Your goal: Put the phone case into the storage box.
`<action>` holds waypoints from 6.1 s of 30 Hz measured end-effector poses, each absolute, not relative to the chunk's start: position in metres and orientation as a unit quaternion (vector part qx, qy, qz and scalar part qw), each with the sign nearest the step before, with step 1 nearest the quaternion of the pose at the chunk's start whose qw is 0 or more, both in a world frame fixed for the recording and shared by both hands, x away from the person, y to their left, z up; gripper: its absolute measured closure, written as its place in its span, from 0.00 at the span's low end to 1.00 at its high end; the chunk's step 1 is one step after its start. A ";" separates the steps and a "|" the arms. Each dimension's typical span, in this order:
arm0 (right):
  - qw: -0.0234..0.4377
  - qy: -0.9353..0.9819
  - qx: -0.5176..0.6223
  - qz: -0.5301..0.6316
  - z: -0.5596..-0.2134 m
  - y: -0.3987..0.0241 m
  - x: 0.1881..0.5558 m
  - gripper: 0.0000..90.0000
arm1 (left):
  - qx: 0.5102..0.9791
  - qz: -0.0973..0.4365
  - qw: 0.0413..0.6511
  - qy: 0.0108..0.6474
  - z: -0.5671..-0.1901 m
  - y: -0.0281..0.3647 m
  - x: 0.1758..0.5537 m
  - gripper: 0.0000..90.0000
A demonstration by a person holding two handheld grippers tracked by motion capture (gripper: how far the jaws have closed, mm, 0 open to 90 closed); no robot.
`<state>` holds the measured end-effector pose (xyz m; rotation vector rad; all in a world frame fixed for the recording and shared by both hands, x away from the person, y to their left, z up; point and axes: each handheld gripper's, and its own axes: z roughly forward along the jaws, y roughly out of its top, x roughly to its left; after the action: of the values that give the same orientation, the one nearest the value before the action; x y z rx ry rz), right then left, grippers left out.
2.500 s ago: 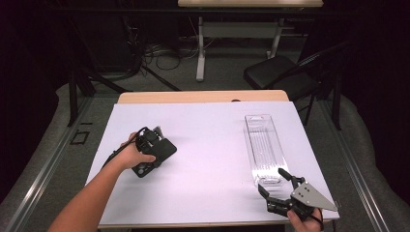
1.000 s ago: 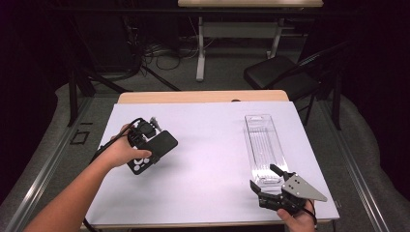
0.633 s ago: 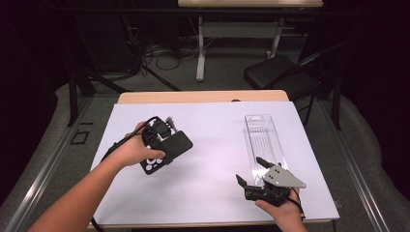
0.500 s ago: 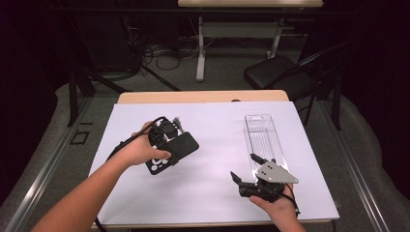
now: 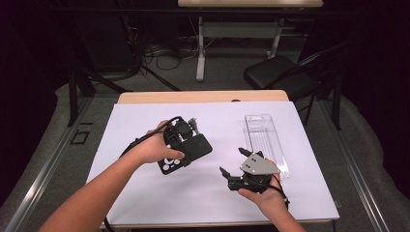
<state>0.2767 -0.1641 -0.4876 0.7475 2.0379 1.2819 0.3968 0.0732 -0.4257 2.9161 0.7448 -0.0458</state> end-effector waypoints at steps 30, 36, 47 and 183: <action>0.484 0.828 0.017 0.283 -0.489 -0.134 0.274 0.27 | 0.975 -0.028 0.033 0.219 -0.430 0.055 0.398 0.16; 0.510 0.825 -0.049 0.240 -0.495 -0.126 0.272 0.30 | 0.976 -0.031 0.031 0.212 -0.432 0.047 0.395 0.16; 0.555 0.805 -0.128 0.167 -0.504 -0.117 0.275 0.37 | 0.980 -0.038 0.028 0.193 -0.433 0.035 0.391 0.17; 0.631 0.753 -0.137 0.128 -0.535 -0.116 0.291 0.98 | 0.975 -0.088 0.092 0.184 -0.416 0.039 0.369 0.12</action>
<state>0.2910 -0.1162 -0.5352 -0.3128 1.7228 0.2941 0.3691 0.0388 -0.4161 2.8950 0.5467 -0.2600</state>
